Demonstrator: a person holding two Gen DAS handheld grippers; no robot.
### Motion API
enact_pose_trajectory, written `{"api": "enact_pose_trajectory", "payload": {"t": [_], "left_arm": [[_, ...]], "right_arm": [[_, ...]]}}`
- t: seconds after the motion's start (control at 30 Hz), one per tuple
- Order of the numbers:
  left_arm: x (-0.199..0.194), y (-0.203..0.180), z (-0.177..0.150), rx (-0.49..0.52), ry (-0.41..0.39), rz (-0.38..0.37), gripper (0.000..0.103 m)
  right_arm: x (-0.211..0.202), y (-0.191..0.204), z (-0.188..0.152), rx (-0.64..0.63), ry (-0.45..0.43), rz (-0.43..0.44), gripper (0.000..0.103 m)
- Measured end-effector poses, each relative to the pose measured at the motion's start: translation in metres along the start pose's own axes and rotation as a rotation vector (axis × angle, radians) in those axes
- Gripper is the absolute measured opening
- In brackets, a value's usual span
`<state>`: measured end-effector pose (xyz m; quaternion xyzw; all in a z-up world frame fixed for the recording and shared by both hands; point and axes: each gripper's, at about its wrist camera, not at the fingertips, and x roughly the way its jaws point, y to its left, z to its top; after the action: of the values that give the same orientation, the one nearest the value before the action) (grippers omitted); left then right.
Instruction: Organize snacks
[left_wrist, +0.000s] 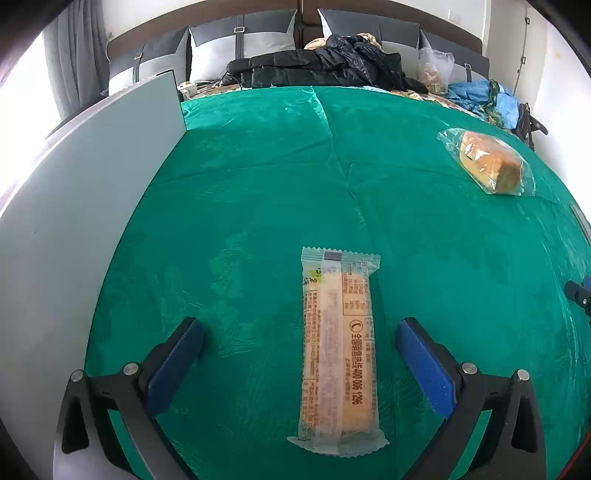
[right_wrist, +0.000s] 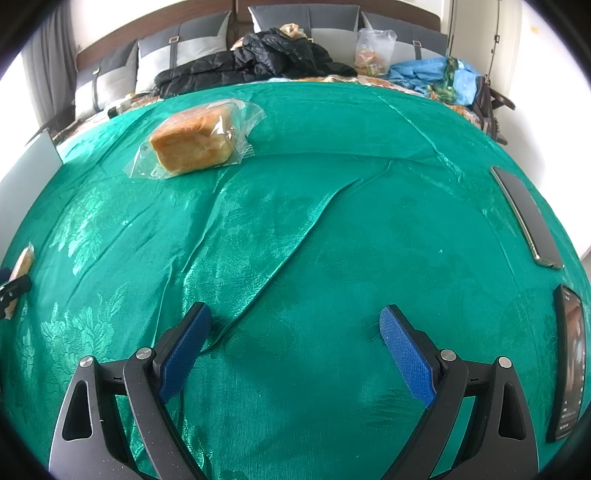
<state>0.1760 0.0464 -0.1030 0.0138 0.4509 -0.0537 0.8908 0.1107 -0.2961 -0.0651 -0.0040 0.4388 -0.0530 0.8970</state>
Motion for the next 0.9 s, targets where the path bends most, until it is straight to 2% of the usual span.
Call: {"api": "enact_pose_trajectory", "payload": {"t": [0.9], "left_arm": [[0.0013, -0.0005, 0.0024, 0.0, 0.0, 0.0, 0.103]], "right_arm": [[-0.0004, 0.0004, -0.0008, -0.001, -0.002, 0.001, 0.095]]}}
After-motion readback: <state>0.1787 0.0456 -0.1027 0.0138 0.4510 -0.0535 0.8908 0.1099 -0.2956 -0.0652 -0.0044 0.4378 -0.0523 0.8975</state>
